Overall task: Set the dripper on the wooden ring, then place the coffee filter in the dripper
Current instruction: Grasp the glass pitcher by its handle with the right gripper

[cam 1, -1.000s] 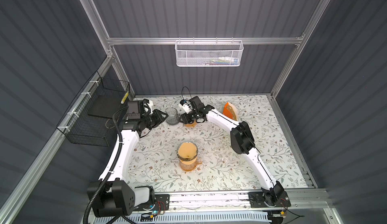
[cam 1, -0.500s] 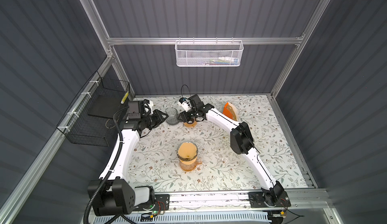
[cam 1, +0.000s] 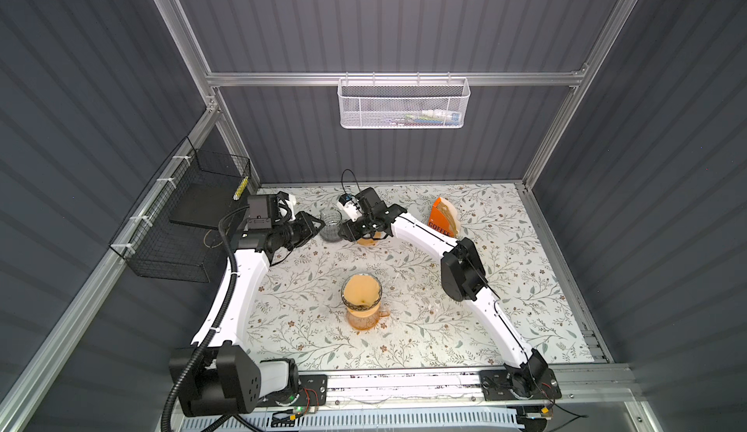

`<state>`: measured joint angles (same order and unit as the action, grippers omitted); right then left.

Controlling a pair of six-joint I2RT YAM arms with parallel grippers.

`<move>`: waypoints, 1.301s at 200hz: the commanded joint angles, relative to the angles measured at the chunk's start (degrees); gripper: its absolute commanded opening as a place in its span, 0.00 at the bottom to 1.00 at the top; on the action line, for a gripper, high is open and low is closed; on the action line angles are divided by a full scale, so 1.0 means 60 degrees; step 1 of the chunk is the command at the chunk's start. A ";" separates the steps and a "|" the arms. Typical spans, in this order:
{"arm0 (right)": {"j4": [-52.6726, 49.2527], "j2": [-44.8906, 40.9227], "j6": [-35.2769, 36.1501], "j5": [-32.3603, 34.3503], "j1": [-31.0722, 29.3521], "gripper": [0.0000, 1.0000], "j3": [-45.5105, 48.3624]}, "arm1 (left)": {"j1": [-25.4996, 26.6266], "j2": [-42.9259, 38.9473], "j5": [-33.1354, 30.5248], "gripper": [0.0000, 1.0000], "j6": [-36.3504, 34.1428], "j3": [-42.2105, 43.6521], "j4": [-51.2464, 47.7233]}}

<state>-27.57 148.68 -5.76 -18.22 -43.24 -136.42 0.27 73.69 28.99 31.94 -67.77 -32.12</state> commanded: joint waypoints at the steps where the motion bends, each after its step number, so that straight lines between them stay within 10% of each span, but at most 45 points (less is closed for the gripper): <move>1: -0.0115 0.0102 0.0315 0.1189 -0.0202 0.46 -0.0157 | -0.0089 -0.0138 0.0075 0.34 -0.0250 -0.0062 -0.0247; 260: 0.0246 0.0264 0.0090 0.1440 -0.0278 0.21 -0.0086 | -0.0089 -0.0080 0.0104 0.34 -0.0322 -0.0042 -0.0324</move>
<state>-26.55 148.68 -5.21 -10.11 -44.93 -136.42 0.27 73.65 28.99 31.62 -67.77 -32.36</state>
